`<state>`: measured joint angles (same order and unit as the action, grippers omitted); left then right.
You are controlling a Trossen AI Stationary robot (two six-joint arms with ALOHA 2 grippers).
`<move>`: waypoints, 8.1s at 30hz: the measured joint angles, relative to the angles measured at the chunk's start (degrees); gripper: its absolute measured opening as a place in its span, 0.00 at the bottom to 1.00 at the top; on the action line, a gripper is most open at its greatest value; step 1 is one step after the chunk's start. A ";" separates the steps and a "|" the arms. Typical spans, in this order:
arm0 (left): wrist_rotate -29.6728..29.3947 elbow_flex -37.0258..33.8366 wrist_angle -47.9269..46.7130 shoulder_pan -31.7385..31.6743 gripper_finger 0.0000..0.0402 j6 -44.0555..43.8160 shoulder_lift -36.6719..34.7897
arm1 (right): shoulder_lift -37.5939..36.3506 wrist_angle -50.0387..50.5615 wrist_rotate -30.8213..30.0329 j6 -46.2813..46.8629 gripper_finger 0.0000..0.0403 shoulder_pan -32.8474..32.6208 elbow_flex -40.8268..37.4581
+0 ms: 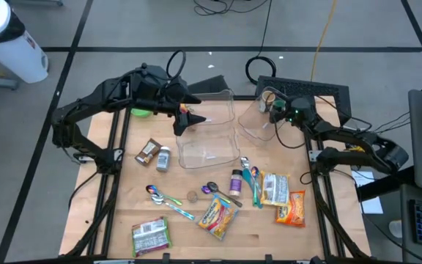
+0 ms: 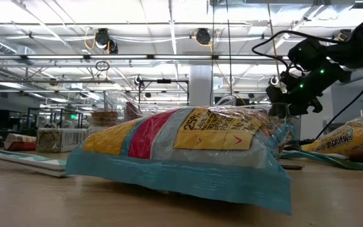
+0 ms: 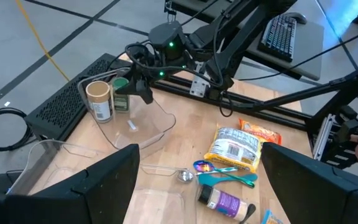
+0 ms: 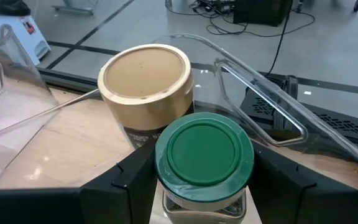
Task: Pick & Place Food Item
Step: Put the green seasoning bottle into the top right transparent bin, then put the orange seasoning pack into the top right transparent bin
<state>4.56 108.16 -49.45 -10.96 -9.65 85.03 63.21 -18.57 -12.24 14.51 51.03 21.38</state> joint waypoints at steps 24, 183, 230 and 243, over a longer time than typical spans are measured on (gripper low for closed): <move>0.02 0.00 0.02 0.00 0.86 -1.40 0.00 | -0.14 0.96 -1.06 0.13 0.65 -0.02 -0.14; 12.06 -62.29 -6.52 -37.28 0.86 2.75 -7.67 | 8.38 1.77 16.80 10.31 0.64 -48.11 33.06; 13.35 -62.38 -3.76 -36.89 0.36 5.10 5.81 | 8.38 4.05 16.60 8.58 0.64 -48.11 33.06; 12.94 -62.38 -3.69 -36.89 0.18 5.03 5.81 | 8.38 4.35 16.58 8.58 0.64 -48.11 33.06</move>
<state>17.50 45.78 -53.15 -47.86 -4.62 90.85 71.59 -14.22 4.34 23.09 2.92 54.43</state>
